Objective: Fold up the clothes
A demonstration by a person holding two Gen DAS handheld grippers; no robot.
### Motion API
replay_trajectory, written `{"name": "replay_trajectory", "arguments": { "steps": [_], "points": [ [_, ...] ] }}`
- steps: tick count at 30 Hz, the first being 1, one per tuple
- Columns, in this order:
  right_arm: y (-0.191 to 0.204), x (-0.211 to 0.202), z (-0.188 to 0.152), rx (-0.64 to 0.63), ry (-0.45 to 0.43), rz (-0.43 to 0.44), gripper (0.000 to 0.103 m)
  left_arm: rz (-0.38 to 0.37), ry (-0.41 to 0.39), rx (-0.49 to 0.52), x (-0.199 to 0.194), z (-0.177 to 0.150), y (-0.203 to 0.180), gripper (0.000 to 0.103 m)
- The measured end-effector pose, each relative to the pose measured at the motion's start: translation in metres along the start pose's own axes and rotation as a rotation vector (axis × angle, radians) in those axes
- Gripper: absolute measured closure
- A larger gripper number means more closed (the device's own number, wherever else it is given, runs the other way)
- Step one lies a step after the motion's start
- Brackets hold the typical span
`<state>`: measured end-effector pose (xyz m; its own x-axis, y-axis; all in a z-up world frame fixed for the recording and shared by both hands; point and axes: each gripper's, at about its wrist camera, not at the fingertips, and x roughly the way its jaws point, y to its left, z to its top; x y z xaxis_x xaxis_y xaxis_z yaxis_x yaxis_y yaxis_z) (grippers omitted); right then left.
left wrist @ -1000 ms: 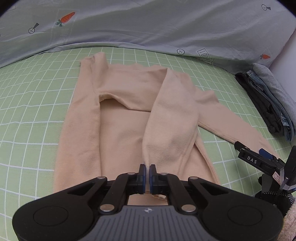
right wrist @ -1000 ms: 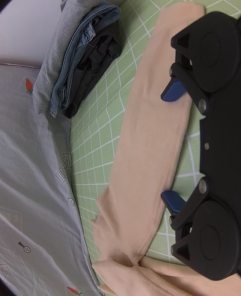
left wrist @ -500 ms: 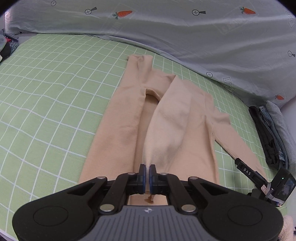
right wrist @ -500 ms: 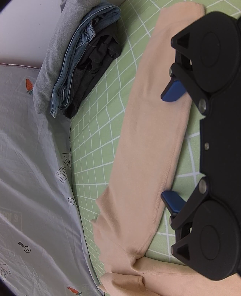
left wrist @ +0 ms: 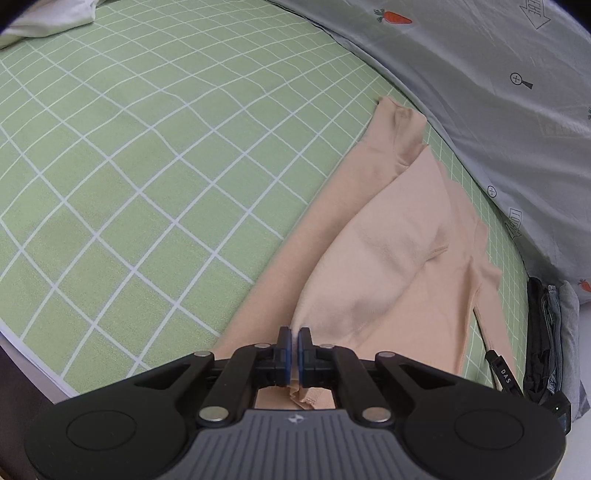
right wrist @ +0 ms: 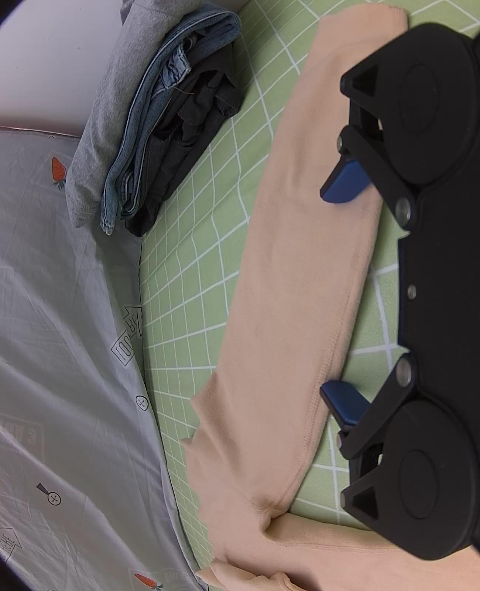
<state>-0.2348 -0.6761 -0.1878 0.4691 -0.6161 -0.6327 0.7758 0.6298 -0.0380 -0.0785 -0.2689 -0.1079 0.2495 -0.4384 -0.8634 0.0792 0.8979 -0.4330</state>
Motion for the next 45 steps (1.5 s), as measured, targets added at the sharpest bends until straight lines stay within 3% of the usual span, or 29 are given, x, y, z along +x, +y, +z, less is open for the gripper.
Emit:
{"name": "replay_trajectory", "arguments": {
  "steps": [8, 13, 16, 18, 21, 26, 29, 33, 38, 45],
  "points": [
    [0.001, 0.001, 0.000, -0.004, 0.000, -0.003, 0.000, 0.082, 0.058, 0.081, 0.016, -0.006, 0.008, 0.098],
    [0.001, 0.001, 0.000, -0.008, 0.000, -0.007, 0.000, 0.127, 0.094, 0.181, 0.019, -0.002, -0.004, 0.093],
    [0.002, 0.001, 0.000, -0.007, 0.000, -0.009, 0.000, 0.164, 0.074, 0.231, 0.014, 0.007, -0.011, 0.079],
    [0.002, 0.001, 0.000, -0.007, 0.001, -0.011, 0.000, 0.181, 0.021, 0.253, 0.009, 0.017, -0.017, 0.064],
    [0.003, 0.001, -0.001, -0.006, 0.001, -0.014, 0.000, 0.193, -0.048, 0.262, 0.006, 0.037, -0.027, 0.049],
    [0.004, 0.000, -0.002, -0.010, 0.001, -0.015, 0.000, 0.189, -0.070, 0.315, 0.026, 0.068, -0.054, 0.041],
    [0.005, 0.000, -0.002, -0.013, 0.001, -0.008, 0.000, 0.198, -0.055, 0.435, 0.052, 0.076, -0.083, 0.029],
    [0.005, -0.001, -0.001, -0.037, -0.002, 0.009, 0.000, 0.222, -0.013, 0.615, 0.087, 0.074, -0.118, 0.029],
    [-0.015, -0.005, 0.006, -0.014, -0.027, -0.089, 0.000, 0.236, 0.030, 0.698, 0.118, 0.066, -0.134, 0.021],
    [-0.071, -0.015, 0.010, 0.087, -0.033, -0.259, 0.000, 0.251, 0.018, 0.673, 0.123, 0.061, -0.124, 0.005]
  ]
}}
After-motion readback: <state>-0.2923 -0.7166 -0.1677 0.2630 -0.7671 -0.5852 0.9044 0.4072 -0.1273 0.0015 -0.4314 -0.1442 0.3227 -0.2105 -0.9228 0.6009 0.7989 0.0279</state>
